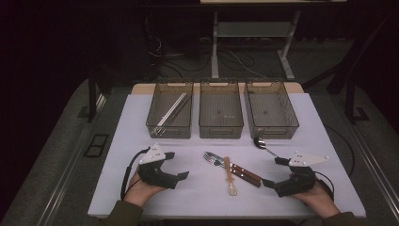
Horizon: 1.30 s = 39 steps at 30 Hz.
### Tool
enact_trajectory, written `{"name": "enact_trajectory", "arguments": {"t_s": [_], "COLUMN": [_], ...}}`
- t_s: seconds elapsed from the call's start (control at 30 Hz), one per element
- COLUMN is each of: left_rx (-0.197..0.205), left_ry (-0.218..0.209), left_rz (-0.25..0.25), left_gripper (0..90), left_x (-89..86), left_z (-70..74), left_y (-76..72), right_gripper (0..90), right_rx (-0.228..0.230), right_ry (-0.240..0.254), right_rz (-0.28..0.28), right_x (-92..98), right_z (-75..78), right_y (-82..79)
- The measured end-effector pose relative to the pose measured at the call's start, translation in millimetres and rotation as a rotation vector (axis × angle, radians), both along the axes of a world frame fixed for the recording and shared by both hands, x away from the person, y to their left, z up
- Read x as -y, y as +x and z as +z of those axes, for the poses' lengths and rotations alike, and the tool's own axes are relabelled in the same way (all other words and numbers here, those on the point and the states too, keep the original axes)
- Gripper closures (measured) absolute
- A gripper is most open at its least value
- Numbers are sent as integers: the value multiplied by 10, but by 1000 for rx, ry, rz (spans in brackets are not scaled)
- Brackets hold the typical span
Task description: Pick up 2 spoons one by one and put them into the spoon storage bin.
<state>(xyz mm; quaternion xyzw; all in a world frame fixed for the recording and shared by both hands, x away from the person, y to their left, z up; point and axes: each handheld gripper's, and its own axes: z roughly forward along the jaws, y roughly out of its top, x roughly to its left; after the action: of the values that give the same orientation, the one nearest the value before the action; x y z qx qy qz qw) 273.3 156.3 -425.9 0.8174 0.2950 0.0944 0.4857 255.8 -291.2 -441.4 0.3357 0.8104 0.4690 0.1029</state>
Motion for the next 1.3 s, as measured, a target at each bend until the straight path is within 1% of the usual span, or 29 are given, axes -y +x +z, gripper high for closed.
{"name": "enact_trajectory", "arguments": {"t_s": [0.1, 0.2, 0.3, 0.43, 0.47, 0.53, 0.57, 0.6, 0.63, 0.7, 0.73, 0.77, 0.83, 0.87, 0.93, 1.0, 1.07, 1.1, 1.2, 1.3], "left_rx": [-9, -14, -14, -16, -19, -18, -18, -19, -18, -20, -20, -21, -22, -22, -23, -24, -26, -25, -24, -28], "left_ry": [4, 5, 27, 37, 38, 43, 43, 46, 49, 49, 49, 50, 50, 49, 45, 45, 43, 41, 35, 29], "left_rz": [-12, -29, -39, -41, -41, -40, -41, -41, -42, -46, -46, -47, -50, -49, -50, -51, -52, -52, -53, -52], "left_gripper": [1, 0, 0, 0, 0, 0, 0, 0, 0, 0, 0, 0, 0, 0, 0, 0, 0, 0, 0, 0], "left_x": [22, 46, 64, 63, 62, 63, 66, 70, 74, 82, 87, 89, 90, 88, 85, 84, 89, 91, 95, 94], "left_z": [-30, -50, -70, -88, -91, -92, -94, -94, -93, -93, -93, -93, -94, -95, -95, -95, -94, -92, -88, -95], "left_y": [1, 8, 16, 34, 35, 35, 36, 36, 38, 40, 39, 38, 38, 38, 39, 42, 40, 38, 35, 41], "right_gripper": [25, 25, 25, 29, 73, 88, 89, 141, 166, 171, 204, 232, 252, 278, 375, 394, 445, 460, 511, 552], "right_rx": [-3, -5, -17, -25, -28, -24, -24, -27, -25, -30, -34, -41, -53, -55, -60, -62, -77, -74, -85, -93], "right_ry": [-9, -26, -43, -54, -52, -47, -59, -64, -57, -64, -67, -59, -53, -55, -42, -40, -42, -43, -43, -54], "right_rz": [-4, -4, -5, -21, -25, -37, -47, -55, -55, -82, -91, -100, -117, -126, -121, -128, -132, -132, -138, -135], "right_x": [3, 11, 28, 65, 78, 99, 103, 111, 129, 145, 157, 172, 193, 199, 216, 213, 202, 194, 162, 121], "right_z": [14, 31, 43, 83, 98, 128, 144, 157, 169, 180, 178, 176, 173, 175, 180, 181, 181, 178, 173, 159], "right_y": [-2, 5, 20, 56, 72, 108, 128, 147, 166, 226, 263, 299, 370, 401, 466, 529, 594, 631, 728, 811]}}
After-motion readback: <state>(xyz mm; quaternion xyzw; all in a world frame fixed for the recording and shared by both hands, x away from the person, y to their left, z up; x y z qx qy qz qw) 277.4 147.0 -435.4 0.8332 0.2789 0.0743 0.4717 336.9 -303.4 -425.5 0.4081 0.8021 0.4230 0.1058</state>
